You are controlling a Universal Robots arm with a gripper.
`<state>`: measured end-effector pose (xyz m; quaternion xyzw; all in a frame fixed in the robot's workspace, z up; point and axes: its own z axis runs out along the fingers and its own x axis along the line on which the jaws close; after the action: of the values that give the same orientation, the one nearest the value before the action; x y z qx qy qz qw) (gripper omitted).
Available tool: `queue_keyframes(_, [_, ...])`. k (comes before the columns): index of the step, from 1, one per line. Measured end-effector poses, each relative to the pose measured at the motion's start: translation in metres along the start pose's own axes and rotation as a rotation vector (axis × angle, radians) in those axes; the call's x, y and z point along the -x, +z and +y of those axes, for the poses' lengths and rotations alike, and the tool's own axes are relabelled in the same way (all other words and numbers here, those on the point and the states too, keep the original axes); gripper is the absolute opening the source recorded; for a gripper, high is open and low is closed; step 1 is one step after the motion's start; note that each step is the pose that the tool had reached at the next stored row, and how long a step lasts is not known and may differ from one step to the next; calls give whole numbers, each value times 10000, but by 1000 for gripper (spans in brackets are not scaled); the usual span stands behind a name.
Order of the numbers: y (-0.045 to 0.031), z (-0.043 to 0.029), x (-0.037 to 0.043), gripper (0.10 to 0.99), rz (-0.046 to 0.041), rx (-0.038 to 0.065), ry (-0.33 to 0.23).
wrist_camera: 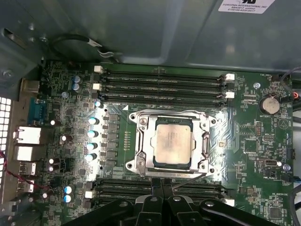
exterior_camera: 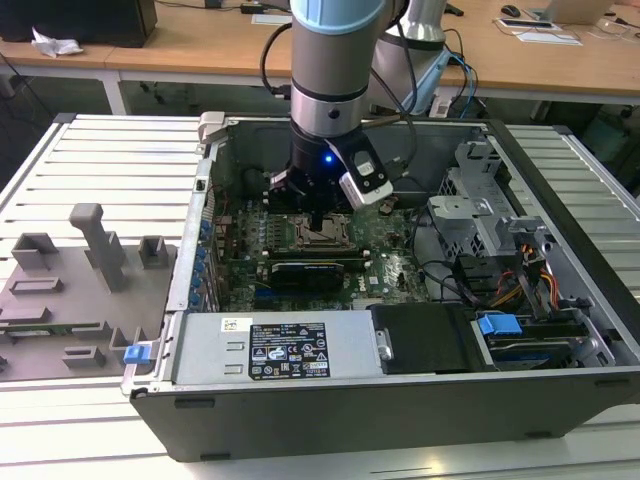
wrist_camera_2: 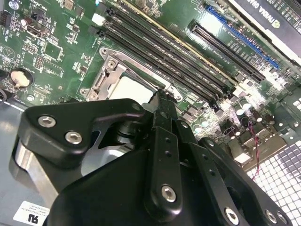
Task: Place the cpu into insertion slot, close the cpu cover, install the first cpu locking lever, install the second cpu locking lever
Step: 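Install the second cpu locking lever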
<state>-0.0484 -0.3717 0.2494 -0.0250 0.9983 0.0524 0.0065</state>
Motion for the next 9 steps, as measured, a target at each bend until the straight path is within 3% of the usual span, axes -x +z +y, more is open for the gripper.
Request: queue_keyframes(9, [46, -10, -1, 106, 29, 25, 34])
